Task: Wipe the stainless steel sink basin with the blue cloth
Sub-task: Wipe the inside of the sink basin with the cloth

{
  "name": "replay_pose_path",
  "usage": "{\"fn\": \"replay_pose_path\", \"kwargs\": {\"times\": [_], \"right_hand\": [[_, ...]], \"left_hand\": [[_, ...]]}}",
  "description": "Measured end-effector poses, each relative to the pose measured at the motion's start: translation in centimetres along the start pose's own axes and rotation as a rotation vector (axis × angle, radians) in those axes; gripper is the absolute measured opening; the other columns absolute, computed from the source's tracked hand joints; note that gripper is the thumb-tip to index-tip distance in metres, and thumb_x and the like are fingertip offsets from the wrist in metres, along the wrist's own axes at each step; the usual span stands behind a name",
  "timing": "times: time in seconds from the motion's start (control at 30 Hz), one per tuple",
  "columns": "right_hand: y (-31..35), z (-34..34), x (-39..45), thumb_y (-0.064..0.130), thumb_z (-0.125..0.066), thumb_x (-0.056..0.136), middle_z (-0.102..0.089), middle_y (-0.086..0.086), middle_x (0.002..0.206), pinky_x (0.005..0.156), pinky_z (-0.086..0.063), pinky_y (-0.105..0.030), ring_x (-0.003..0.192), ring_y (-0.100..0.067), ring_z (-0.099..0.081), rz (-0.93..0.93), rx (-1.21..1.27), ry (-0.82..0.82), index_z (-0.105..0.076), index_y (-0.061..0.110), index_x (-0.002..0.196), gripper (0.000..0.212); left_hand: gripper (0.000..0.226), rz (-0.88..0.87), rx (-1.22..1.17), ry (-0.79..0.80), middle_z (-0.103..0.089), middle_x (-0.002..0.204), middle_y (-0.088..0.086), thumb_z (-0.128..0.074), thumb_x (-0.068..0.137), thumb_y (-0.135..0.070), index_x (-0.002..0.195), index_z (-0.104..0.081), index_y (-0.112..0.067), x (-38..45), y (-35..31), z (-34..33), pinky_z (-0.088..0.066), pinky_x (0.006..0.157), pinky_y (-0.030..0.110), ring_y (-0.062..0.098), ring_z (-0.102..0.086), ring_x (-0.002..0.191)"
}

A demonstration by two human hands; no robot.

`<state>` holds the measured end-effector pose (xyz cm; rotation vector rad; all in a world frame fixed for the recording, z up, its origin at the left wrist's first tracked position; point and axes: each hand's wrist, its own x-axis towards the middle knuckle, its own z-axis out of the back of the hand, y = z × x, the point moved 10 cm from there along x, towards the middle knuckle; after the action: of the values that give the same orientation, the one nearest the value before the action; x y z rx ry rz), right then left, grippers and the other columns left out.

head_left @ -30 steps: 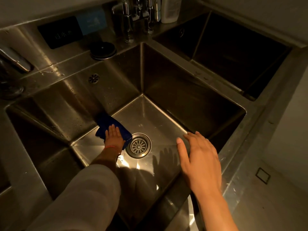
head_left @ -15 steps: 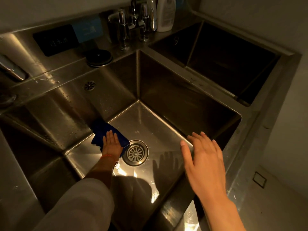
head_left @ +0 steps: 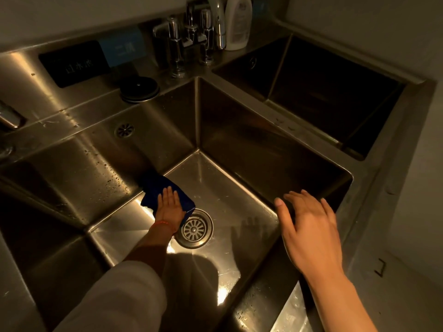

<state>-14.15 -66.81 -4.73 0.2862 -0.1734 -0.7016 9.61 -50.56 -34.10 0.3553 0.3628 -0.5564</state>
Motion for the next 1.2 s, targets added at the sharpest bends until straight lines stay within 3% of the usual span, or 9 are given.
{"fn": "replay_pose_path", "kwargs": {"times": [0.2, 0.57, 1.2], "right_hand": [[-0.1, -0.1, 0.0, 0.045, -0.033, 0.092, -0.059, -0.002, 0.126, 0.113, -0.017, -0.037, 0.129, -0.014, -0.040, 0.002, -0.006, -0.004, -0.058, 0.017, 0.119, 0.046], [0.2, 0.0, -0.1, 0.052, -0.019, 0.086, -0.060, -0.002, 0.124, 0.113, -0.017, -0.036, 0.128, -0.015, -0.041, 0.010, 0.004, 0.005, -0.059, 0.017, 0.118, 0.062], [-0.1, -0.2, 0.2, 0.053, -0.020, 0.086, -0.061, -0.001, 0.123, 0.112, -0.024, -0.038, 0.127, -0.014, -0.042, -0.005, 0.005, 0.009, -0.059, 0.018, 0.119, 0.061]], "left_hand": [[0.076, -0.033, 0.027, -0.018, 0.006, 0.157, 0.028, -0.037, 0.102, -0.036, 0.150, 0.004, 0.005, 0.8, -1.1, 0.6, -0.001, 0.120, 0.048, 0.040, 0.006, 0.146], [0.088, -0.045, -0.053, -0.082, 0.009, 0.158, 0.025, -0.032, 0.096, -0.059, 0.152, 0.005, -0.003, 0.6, 1.5, 0.0, 0.000, 0.121, 0.042, 0.036, 0.008, 0.147], [0.078, -0.087, -0.064, -0.075, 0.010, 0.156, 0.029, -0.029, 0.101, -0.048, 0.151, 0.005, 0.002, 4.3, -2.1, 2.6, 0.000, 0.120, 0.046, 0.039, 0.009, 0.146]]}}
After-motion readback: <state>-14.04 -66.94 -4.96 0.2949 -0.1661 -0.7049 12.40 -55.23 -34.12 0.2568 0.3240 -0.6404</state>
